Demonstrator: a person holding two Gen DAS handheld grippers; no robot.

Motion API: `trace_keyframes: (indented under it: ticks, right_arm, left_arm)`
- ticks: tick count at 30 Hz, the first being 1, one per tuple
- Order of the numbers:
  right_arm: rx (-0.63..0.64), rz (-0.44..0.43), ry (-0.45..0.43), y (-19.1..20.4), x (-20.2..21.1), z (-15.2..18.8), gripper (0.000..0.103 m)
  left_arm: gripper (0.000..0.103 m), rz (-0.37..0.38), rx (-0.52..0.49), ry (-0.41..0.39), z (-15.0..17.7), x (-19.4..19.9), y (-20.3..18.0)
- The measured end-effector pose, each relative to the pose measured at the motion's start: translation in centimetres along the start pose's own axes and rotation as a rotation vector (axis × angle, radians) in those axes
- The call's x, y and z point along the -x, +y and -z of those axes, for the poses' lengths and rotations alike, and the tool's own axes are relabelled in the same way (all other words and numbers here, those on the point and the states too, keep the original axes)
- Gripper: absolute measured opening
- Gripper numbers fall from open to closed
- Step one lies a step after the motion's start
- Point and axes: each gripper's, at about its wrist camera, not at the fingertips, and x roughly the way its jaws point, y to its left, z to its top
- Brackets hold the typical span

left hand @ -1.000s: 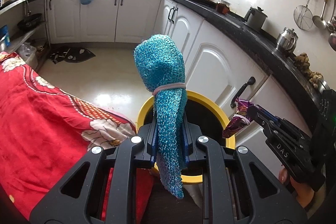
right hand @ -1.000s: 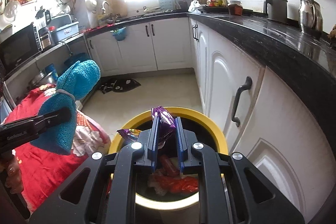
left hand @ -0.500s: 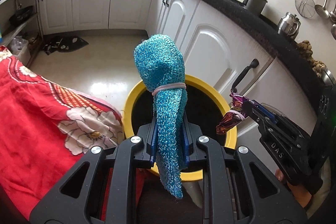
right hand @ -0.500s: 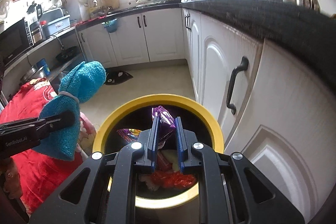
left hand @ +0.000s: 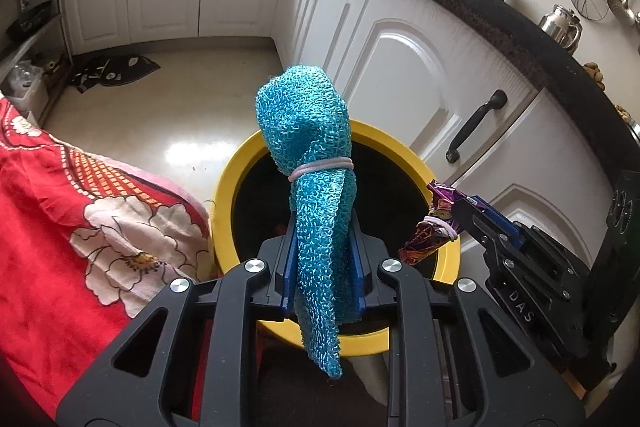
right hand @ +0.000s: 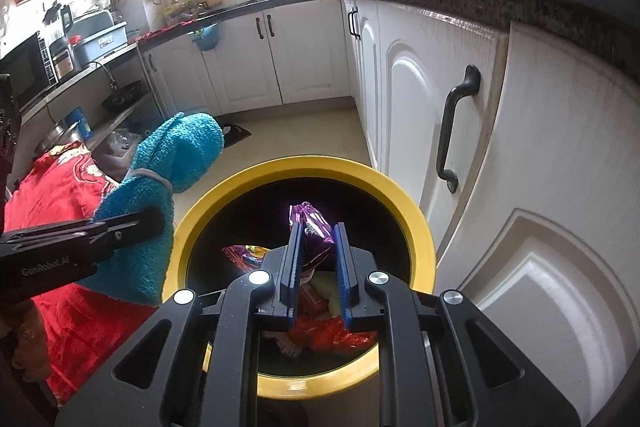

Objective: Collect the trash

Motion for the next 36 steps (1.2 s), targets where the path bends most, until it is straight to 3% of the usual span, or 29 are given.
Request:
trace_keyframes:
  ticks: [8, 15, 20, 22, 25, 28, 31, 36]
  right_arm:
    - [-0.008, 0.009, 0.001, -0.1, -0.4, 0.1, 0.029]
    - [-0.004, 0.007, -0.005, 0.2, 0.2, 0.1, 0.037]
    - [0.001, 0.014, -0.022, 0.7, 1.4, -0.3, 0.051]
    - [0.004, 0.021, -0.035, 0.9, 2.3, -0.6, 0.060]
    - [0.011, 0.031, -0.060, 1.2, 3.8, -0.8, 0.072]
    - [0.028, 0.036, -0.075, 1.8, 5.2, -1.0, 0.078]
    - [0.048, 0.040, -0.091, 2.5, 6.5, -1.1, 0.086]
    - [0.080, 0.043, -0.107, 3.8, 8.3, -0.9, 0.093]
  left_arm:
    - [0.025, -0.020, 0.026, -0.004, 0.0, -0.3, 0.4]
    - [0.046, -0.053, 0.048, -0.038, 0.0, 1.6, 1.6]
    - [0.058, -0.081, 0.058, -0.085, -0.1, 4.2, 2.7]
    - [0.068, -0.100, 0.060, -0.112, 0.0, 5.6, 3.2]
    - [0.076, -0.113, 0.066, -0.145, 0.0, 7.5, 3.8]
    - [0.086, -0.131, 0.078, -0.189, 0.2, 9.6, 4.5]
    - [0.092, -0.142, 0.091, -0.223, 0.3, 11.4, 5.0]
    - [0.092, -0.165, 0.101, -0.263, 0.8, 13.8, 5.8]
